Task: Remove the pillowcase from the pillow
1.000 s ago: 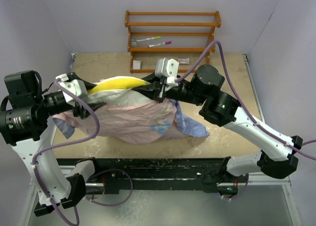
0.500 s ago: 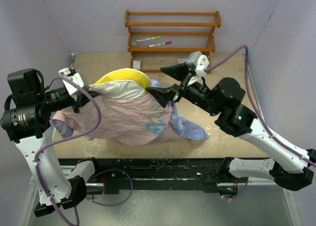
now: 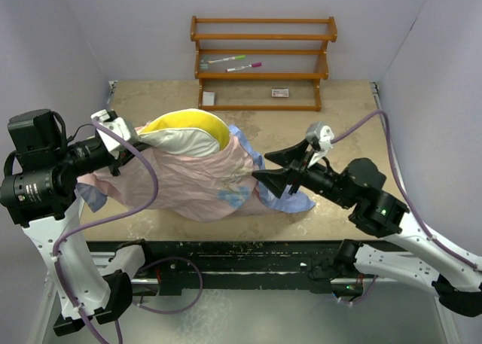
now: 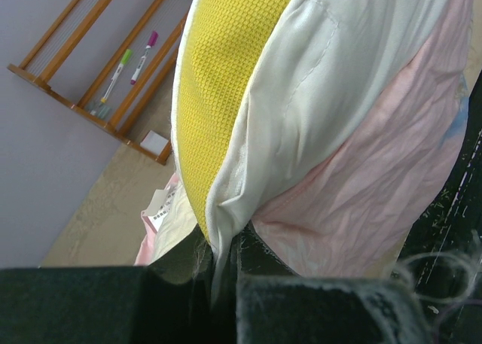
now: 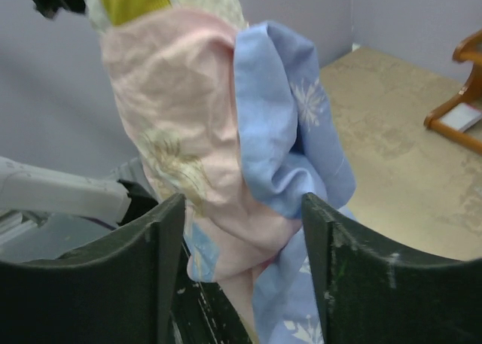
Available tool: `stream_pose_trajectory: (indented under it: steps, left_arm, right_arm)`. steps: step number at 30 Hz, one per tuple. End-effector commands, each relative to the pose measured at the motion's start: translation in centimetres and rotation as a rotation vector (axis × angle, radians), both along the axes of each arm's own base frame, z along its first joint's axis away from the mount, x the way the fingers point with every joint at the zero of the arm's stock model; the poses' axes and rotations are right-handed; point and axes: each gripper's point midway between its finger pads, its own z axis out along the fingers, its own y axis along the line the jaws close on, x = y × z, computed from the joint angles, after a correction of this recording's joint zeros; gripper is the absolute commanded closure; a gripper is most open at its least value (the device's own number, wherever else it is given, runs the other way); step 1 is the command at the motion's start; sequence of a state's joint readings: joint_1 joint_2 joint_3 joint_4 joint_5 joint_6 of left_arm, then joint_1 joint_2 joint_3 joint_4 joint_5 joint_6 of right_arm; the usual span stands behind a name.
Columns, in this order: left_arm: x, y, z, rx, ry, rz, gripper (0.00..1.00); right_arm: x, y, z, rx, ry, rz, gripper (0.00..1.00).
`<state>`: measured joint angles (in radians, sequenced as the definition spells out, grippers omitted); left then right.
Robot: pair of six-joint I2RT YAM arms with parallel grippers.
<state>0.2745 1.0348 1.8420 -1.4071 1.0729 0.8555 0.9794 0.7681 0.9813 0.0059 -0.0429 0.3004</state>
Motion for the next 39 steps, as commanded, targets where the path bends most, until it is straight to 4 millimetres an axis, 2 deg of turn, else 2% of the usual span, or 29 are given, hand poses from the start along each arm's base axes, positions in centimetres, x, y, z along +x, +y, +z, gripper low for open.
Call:
stream_pose_trajectory:
  steps: [1, 5, 8, 9, 15, 18, 21, 23, 25, 26, 28, 30, 32, 35, 39]
  left_arm:
    - [0.1, 0.1, 1.9, 0.027, -0.088, 0.006, 1.00]
    - [-0.2, -0.1, 2.3, 0.001, -0.053, 0.008, 1.00]
    - [-0.3, -0.4, 2.7, -0.029, -0.004, -0.013, 1.00]
    - [0.1, -0.3, 2.9, -0.043, 0.011, -0.007, 1.00]
    - [3.0, 1.1, 4.3, -0.106, 0.075, 0.105, 1.00]
    - [3.5, 1.2, 4.8, -0.128, 0.076, 0.127, 1.00]
    - [2.8, 0.4, 5.1, -0.165, 0.110, 0.083, 1.00]
    - [2.0, -0.3, 5.3, -0.183, 0.125, 0.040, 1.00]
    - [1.1, -0.9, 5.3, -0.195, 0.127, 0.003, 1.00]
    - [0.8, -1.1, 5.3, -0.195, 0.122, -0.008, 1.00]
    - [0.1, -1.3, 5.1, -0.181, 0.107, -0.024, 1.00]
    - [-0.3, -1.3, 4.7, -0.167, 0.105, -0.026, 1.00]
    - [-0.6, -1.3, 4.4, -0.154, 0.104, -0.029, 1.00]
    - [-1.1, -1.4, 4.0, -0.133, 0.091, -0.032, 1.00]
    - [-1.9, -1.5, 4.0, -0.101, 0.048, -0.032, 1.00]
  right_arm:
    - [0.1, 1.7, -1.6, 0.005, 0.071, 0.046, 0.42]
    - [0.5, 2.2, -2.8, 0.019, 0.105, 0.040, 0.56]
    - [2.2, 0.8, -4.2, 0.027, 0.146, -0.094, 0.97]
    - [2.7, 0.0, -4.8, 0.034, 0.159, -0.144, 1.00]
    - [2.8, -3.9, -8.7, 0.071, 0.219, -0.282, 1.00]
    - [3.2, -5.8, -10.5, 0.086, 0.256, -0.372, 1.00]
    - [3.5, -6.2, -12.3, 0.080, 0.296, -0.406, 1.00]
    - [3.4, -5.4, -13.2, 0.069, 0.317, -0.380, 1.00]
    - [3.2, -3.8, -12.3, 0.074, 0.291, -0.310, 0.97]
    - [3.1, -3.2, -11.1, 0.093, 0.273, -0.282, 0.83]
    - [2.8, -1.8, -8.4, 0.116, 0.228, -0.211, 0.64]
    - [2.5, -0.4, -6.0, 0.133, 0.193, -0.144, 0.53]
    - [2.3, 1.2, -4.6, 0.133, 0.174, -0.081, 0.47]
    - [2.9, 3.0, -4.4, 0.102, 0.182, -0.050, 0.49]
    - [4.4, 3.5, -5.9, 0.075, 0.214, -0.099, 0.79]
